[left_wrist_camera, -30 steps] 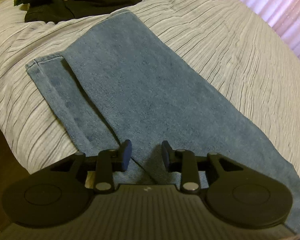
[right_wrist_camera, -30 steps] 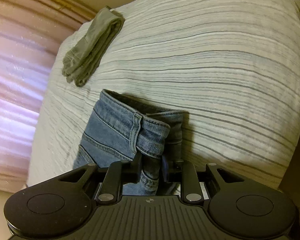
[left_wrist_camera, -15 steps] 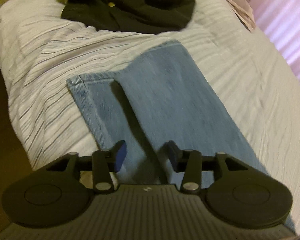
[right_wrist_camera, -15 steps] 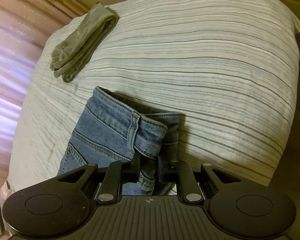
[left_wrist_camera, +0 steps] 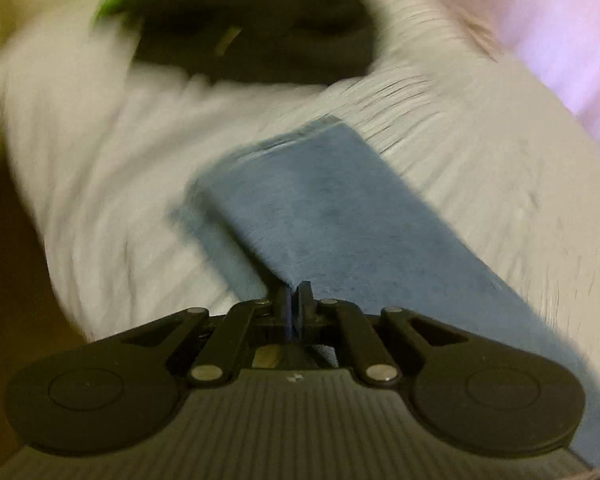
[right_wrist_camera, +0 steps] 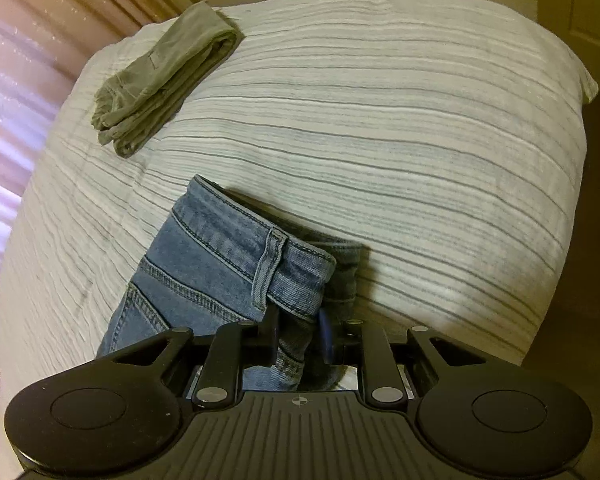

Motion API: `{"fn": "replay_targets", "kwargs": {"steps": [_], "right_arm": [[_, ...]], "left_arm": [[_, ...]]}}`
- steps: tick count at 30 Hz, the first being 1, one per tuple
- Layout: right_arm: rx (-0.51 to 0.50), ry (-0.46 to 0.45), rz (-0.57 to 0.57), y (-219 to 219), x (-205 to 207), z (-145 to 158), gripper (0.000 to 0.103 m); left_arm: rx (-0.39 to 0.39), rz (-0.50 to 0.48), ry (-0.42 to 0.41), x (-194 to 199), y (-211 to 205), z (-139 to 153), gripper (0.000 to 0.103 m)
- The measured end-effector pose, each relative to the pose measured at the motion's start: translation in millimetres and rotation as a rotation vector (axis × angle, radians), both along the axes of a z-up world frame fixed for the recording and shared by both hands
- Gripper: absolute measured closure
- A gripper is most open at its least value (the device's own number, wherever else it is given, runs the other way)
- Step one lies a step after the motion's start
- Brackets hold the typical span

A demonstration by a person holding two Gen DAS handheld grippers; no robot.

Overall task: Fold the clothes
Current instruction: 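Grasp the jeans hem with the left gripper while the right gripper grasps the waistband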

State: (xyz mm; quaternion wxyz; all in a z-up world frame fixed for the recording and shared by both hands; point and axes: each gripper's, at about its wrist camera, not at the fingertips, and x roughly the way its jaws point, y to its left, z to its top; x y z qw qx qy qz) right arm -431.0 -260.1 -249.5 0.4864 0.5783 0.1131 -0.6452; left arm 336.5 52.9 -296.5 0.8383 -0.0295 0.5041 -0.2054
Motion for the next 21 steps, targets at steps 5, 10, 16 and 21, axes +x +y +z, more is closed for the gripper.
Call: {"fn": "replay_targets", "kwargs": {"steps": [5,10,16,21], "right_arm": [[-0.004,0.025,0.031,-4,3,7,0.086],[-0.013,0.014,0.044,-6,0,17,0.088],[-0.017,0.009,0.053,-8,-6,22,0.088],[-0.008,0.02,0.056,-2,-6,10,0.088]], "left_arm": [[-0.006,-0.01,-0.015,2,2,4,0.101],[-0.034,-0.06,-0.068,-4,8,27,0.101],[0.013,-0.108,-0.101,-13,11,33,0.1],[0.115,-0.137,-0.1,-16,2,10,0.099]]}}
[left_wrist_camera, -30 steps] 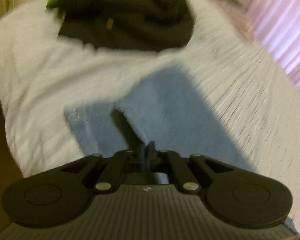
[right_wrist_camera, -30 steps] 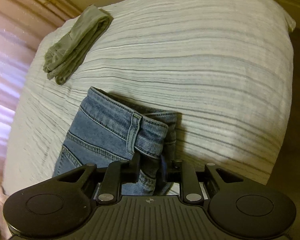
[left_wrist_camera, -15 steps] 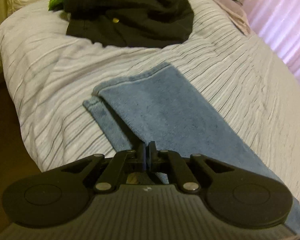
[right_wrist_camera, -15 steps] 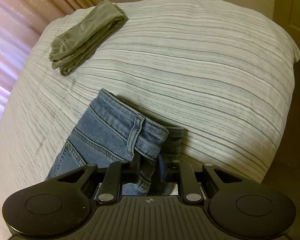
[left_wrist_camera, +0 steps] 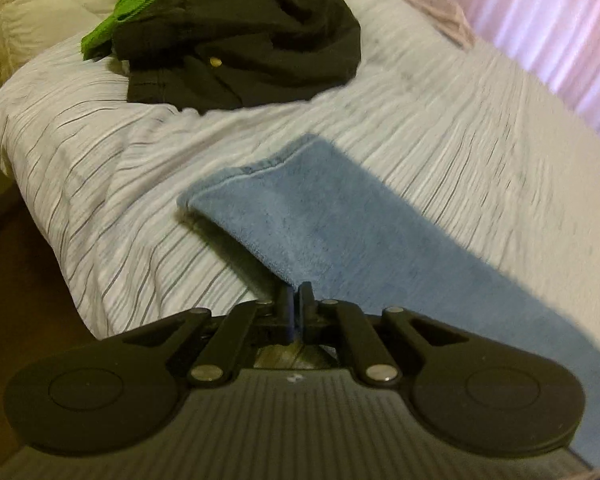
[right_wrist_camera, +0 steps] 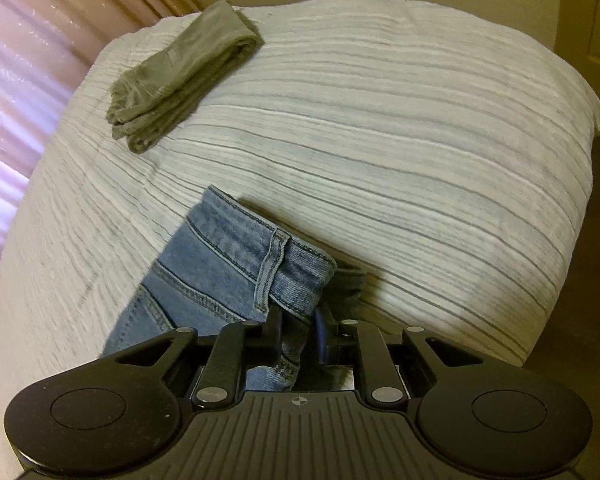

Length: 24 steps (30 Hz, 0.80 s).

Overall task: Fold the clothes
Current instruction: 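Grasp the jeans hem with the left gripper while the right gripper grasps the waistband, then lift the jeans with both grippers and lay them flat across the bed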

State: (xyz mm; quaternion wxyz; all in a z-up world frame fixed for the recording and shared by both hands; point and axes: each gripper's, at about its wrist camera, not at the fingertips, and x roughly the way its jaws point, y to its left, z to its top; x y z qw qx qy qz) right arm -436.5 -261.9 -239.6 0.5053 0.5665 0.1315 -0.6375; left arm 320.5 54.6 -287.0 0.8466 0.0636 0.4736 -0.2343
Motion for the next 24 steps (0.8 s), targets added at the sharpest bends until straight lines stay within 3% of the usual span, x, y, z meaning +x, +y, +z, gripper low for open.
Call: {"fn": "replay_targets", "kwargs": {"steps": [5,6,7,8,9,14,18,21,24], "right_arm": [[0.029,0.055,0.034,8,7,-12,0.087],[0.035,0.058,0.046,10,9,-13,0.08],[0.045,0.07,0.053,13,9,-12,0.054],[0.057,0.094,0.051,16,8,-9,0.037],[0.058,0.11,0.051,18,6,-5,0.03],[-0.029,0.117,0.073,19,-13,20,0.03],[-0.133,0.088,0.166,-7,-20,36,0.03],[-0.17,0.081,0.264,-41,-12,35,0.03],[-0.175,0.079,0.342,-72,0,24,0.03]], "left_arm": [[0.118,-0.034,-0.005,-4,-11,-3,0.091],[0.135,-0.043,-0.002,-5,-13,2,0.089],[0.14,-0.055,0.005,-7,-13,6,0.088],[0.136,-0.07,0.014,-9,-14,11,0.088],[0.132,-0.085,0.016,-12,-16,18,0.088],[0.099,-0.213,0.009,-34,-53,49,0.088],[0.029,-0.385,0.052,-59,-125,56,0.084],[-0.026,-0.547,0.146,-85,-194,48,0.078],[-0.091,-0.72,0.298,-113,-264,32,0.072]]}}
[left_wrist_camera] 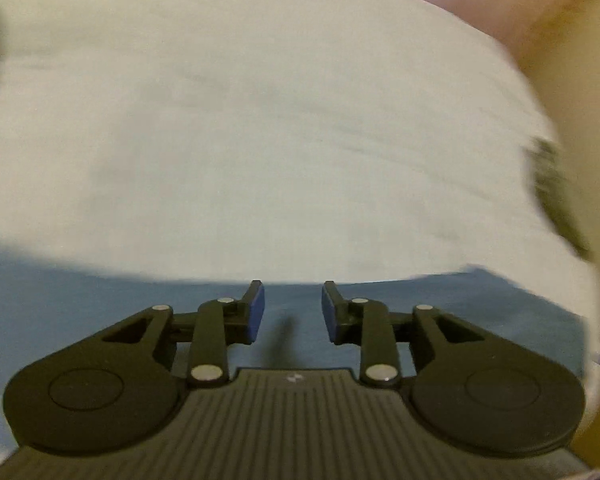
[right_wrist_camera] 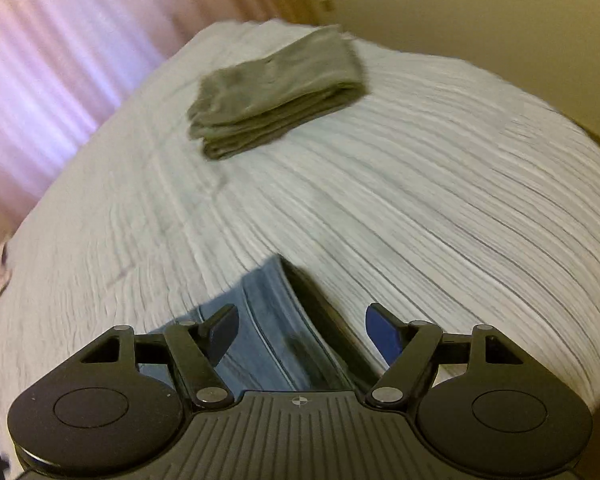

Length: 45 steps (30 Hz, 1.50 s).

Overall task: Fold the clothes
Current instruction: 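Lift the jeans with both grippers and lay them flat across the bed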

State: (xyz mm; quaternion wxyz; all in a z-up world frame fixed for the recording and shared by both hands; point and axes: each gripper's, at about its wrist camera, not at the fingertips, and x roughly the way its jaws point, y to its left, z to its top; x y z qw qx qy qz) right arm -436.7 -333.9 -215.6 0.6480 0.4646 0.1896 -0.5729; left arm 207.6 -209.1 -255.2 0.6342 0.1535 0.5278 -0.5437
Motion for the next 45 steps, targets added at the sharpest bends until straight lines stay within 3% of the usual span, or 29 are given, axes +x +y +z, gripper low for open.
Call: {"fn": "replay_targets", "kwargs": {"steps": [3,5,10,19,22,26,29,31,33,34,35,36,39,41,43,45], "right_arm": [[0.032,-0.011,0.046,-25,9,-18,0.03],[0.05,-0.02,0.072,-33,11,-28,0.03],[0.072,-0.079,0.115,-40,8,-47,0.03],[0.085,-0.199,0.113,-41,-6,-61,0.03],[0.087,-0.217,0.12,-43,-5,-62,0.03],[0.071,-0.223,0.146,-48,-2,-62,0.03],[0.066,-0.227,0.173,-51,4,-64,0.03],[0.068,-0.231,0.187,-53,8,-66,0.03],[0.063,-0.234,0.183,-54,11,-68,0.03],[0.058,-0.233,0.185,-53,12,-67,0.032],[0.05,-0.233,0.194,-51,14,-67,0.042],[0.043,-0.237,0.202,-50,14,-66,0.055],[0.016,-0.244,0.209,-43,12,-62,0.078],[0.003,-0.241,0.205,-38,10,-61,0.078],[0.009,-0.236,0.19,-35,8,-63,0.078],[0.021,-0.238,0.173,-37,7,-66,0.078]], "left_arm": [[0.014,-0.155,0.116,-31,-65,-22,0.066],[0.037,-0.258,0.142,-51,-103,-37,0.066],[0.111,-0.416,0.3,-75,-162,-72,0.062],[0.168,-0.623,0.508,-106,-190,-98,0.057],[0.154,-0.657,0.552,-107,-185,-97,0.06],[0.066,-0.641,0.61,-95,-179,-89,0.062],[0.086,-0.576,0.629,-92,-184,-99,0.062],[0.151,-0.582,0.612,-102,-190,-111,0.062],[0.162,-0.599,0.607,-115,-195,-116,0.067],[0.133,-0.593,0.611,-117,-195,-112,0.075],[0.079,-0.585,0.608,-117,-196,-106,0.094],[0.026,-0.576,0.605,-118,-196,-99,0.101],[-0.156,-0.591,0.598,-118,-190,-74,0.103],[-0.229,-0.643,0.532,-123,-179,-63,0.103],[-0.186,-0.598,0.477,-125,-176,-73,0.103],[-0.079,-0.528,0.444,-126,-182,-93,0.103]]}}
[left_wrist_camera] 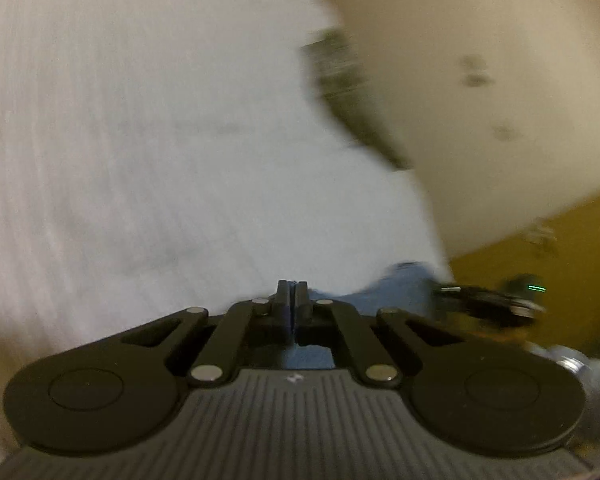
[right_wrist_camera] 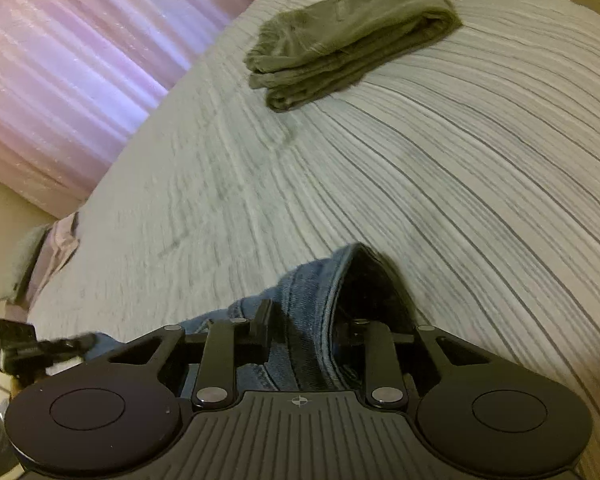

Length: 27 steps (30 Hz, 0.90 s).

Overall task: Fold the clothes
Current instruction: 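Lift the jeans with both grippers and lay them flat across the bed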

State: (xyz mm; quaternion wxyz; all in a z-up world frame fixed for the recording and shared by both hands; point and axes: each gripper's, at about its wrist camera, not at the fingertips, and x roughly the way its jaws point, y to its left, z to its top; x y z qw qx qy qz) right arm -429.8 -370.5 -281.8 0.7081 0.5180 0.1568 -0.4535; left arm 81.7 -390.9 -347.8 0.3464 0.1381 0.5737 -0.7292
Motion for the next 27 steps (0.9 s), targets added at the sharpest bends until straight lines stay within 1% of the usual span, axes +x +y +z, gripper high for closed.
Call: {"fn": "replay_targets", "kwargs": {"steps": [1,2,3,4,5,6,7,9,10,11,12,13,14,15,16,17,18,20,21,23,24,25,27], "right_arm": [[0.006,-0.004,-0.003,-3,0,0,0.077],[0.012,-0.01,0.0,-7,0,1,0.074],[0.017,-0.015,0.003,-11,0,2,0.062],[0.02,-0.017,0.005,-15,1,2,0.06],[0.017,-0.014,0.003,-18,1,2,0.06],[0.015,-0.011,0.002,-22,2,3,0.066],[0.008,-0.003,0.006,-24,3,3,0.089],[-0.027,0.046,0.02,-22,5,6,0.09],[-0.046,0.073,0.023,-19,6,8,0.091],[-0.057,0.095,0.021,-17,6,8,0.091],[-0.053,0.109,0.008,-14,6,3,0.09],[-0.046,0.13,-0.003,-13,8,-1,0.084],[-0.038,0.15,-0.02,-13,9,-4,0.078],[-0.027,0.17,-0.048,-13,9,-4,0.063],[-0.018,0.194,-0.078,-13,9,-3,0.047],[-0.019,0.226,-0.109,-10,8,2,0.044],[-0.034,0.259,-0.136,-5,6,9,0.043],[-0.039,0.313,-0.201,9,-3,22,0.043],[-0.026,0.31,-0.249,21,-12,26,0.043],[0.009,0.232,-0.35,51,-34,29,0.044],[0.028,0.168,-0.394,68,-43,29,0.044],[0.044,0.109,-0.428,84,-50,28,0.044],[0.072,0.017,-0.459,113,-54,24,0.044]], "left_arm": [[0.052,0.009,0.025,0,-4,-7,0.101],[0.095,0.017,0.049,0,-9,-13,0.098],[0.11,0.022,0.069,0,-13,-15,0.098],[0.116,0.027,0.081,-1,-16,-15,0.098],[0.095,0.032,0.064,-4,-19,-13,0.103],[0.069,0.035,0.044,-6,-20,-9,0.103],[0.019,0.03,0.006,-9,-18,-1,0.103],[-0.09,0.011,-0.078,-19,-7,13,0.103],[-0.122,0.009,-0.121,-24,-3,14,0.103],[-0.144,0.012,-0.174,-28,1,14,0.101],[-0.169,0.019,-0.254,-34,7,14,0.101],[-0.198,0.031,-0.359,-41,12,15,0.103],[-0.23,0.062,-0.518,-46,12,17,0.103],[-0.228,0.096,-0.575,-44,9,19,0.103],[-0.22,0.127,-0.607,-41,7,23,0.103],[-0.196,0.146,-0.563,-31,6,29,0.103],[-0.192,0.156,-0.531,-22,8,37,0.103],[-0.211,0.161,-0.533,-17,19,53,0.103],[-0.208,0.163,-0.532,-16,27,59,0.103],[-0.165,0.189,-0.498,-12,42,64,0.103],[-0.136,0.21,-0.476,-13,49,66,0.103],[-0.107,0.229,-0.449,-13,58,66,0.103],[-0.046,0.271,-0.401,-13,78,66,0.103]]}}
